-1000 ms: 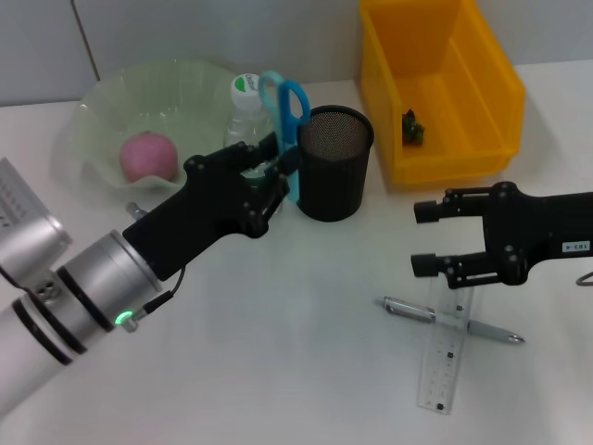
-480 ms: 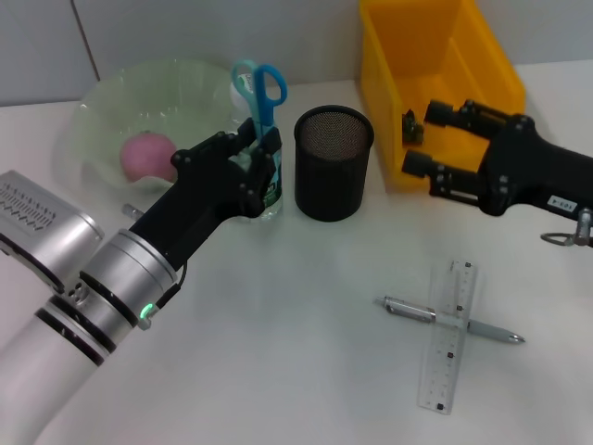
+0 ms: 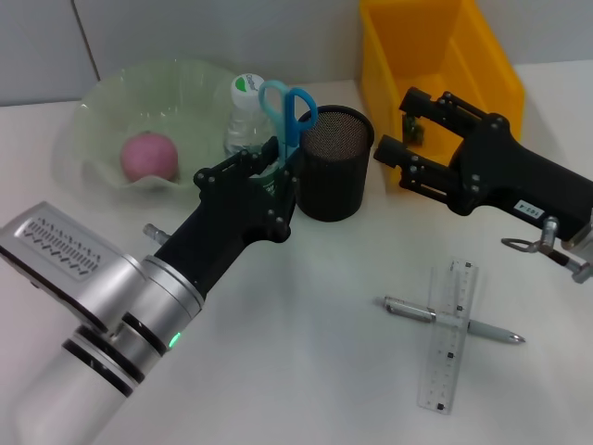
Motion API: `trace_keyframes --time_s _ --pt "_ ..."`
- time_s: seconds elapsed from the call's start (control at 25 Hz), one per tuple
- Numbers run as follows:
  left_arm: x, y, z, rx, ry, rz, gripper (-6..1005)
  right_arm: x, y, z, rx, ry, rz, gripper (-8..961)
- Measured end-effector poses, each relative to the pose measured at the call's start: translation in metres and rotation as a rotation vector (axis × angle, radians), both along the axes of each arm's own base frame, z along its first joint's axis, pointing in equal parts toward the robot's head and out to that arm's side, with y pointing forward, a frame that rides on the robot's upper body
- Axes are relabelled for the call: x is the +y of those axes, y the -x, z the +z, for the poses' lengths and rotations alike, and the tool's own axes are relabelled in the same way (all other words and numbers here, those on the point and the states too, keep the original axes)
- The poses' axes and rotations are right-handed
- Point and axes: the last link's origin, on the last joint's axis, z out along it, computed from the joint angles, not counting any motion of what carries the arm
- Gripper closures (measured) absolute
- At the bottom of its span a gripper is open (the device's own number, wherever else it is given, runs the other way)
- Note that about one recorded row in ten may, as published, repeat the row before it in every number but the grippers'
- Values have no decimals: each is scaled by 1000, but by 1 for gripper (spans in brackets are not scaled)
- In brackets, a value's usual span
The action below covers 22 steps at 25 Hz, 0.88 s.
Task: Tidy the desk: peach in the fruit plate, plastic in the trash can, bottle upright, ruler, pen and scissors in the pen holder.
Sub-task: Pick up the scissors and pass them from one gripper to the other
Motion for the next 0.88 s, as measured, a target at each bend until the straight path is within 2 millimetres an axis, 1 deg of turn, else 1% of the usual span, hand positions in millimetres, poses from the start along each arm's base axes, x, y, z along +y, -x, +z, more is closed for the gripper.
trace_keyframes --time_s 0.4,0.44,0.48,0.52,0.56,0.68,0.72,0.88 --pt "-5 -7 -5 10 -24 3 764 3 8 -16 8 -3 6 224" --pt "-6 -8 -6 13 -25 -3 764 4 10 -21 5 -1 7 224" --pt "-7 -10 -7 17 -23 -11 764 4 10 -21 5 -1 7 224" --pt "-8 -11 -7 20 -23 -15 764 4 12 -27 -2 -4 5 224" --pt "-9 -12 -8 24 -22 -19 764 4 12 -27 -2 -4 5 225" --pt "-10 -12 -9 29 -21 -17 763 6 14 -34 -11 -10 -2 225" --pt "-10 -11 -10 29 -19 -13 763 7 16 -39 -17 -12 -4 225" --pt "-10 -10 -10 31 -17 -6 763 9 20 -46 -22 -26 -12 225"
